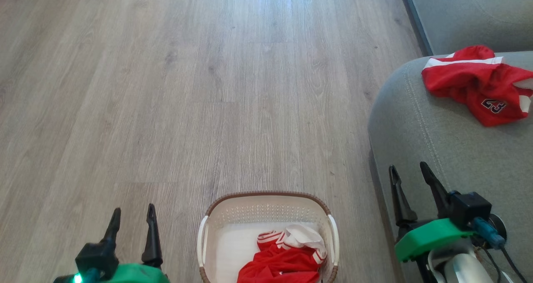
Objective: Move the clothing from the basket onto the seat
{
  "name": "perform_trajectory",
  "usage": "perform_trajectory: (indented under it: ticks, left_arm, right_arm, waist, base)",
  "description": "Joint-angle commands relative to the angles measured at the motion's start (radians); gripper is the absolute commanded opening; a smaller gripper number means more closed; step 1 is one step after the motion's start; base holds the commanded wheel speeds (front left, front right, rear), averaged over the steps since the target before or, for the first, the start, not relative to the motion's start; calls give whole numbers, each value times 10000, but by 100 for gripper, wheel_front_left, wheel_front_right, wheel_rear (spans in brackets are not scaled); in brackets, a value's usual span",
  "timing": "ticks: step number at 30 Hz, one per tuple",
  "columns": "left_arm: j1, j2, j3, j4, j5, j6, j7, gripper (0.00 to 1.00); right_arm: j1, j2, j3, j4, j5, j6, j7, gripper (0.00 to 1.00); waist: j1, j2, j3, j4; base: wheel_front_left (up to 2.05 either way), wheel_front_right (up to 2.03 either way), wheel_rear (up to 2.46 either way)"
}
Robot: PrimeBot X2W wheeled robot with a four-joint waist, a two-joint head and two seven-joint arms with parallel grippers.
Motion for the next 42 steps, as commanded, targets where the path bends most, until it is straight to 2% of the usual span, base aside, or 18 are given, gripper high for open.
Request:
perform_trajectory:
  ticks: [1, 31, 37, 42]
  left_arm:
    - [-267, 2, 523, -216, 108, -63, -95, 100]
    - [-270, -280, 953, 99, 622, -665, -95, 100]
    - [-665, -264, 693, 484, 728, -885, -74, 100]
    - [-1389, -390, 291, 839, 898, -1110, -12, 100]
  right_arm:
    - [-270, 33, 249, -347, 81, -4, -66, 100]
    - [-201, 33, 111, -503, 83, -4, -67, 100]
    - [-389, 33, -347, -774, -228, -4, -67, 100]
    - [-786, 34, -793, -1305, -432, -4, -67, 100]
  waist:
    - [1, 0, -3, 6]
    - [1, 0, 120, -2]
    - [1, 0, 460, -29]
    - [1, 0, 1399, -109]
  base:
    - [0, 0, 0]
    - [0, 0, 0]
    - [0, 0, 0]
    - [0, 0, 0]
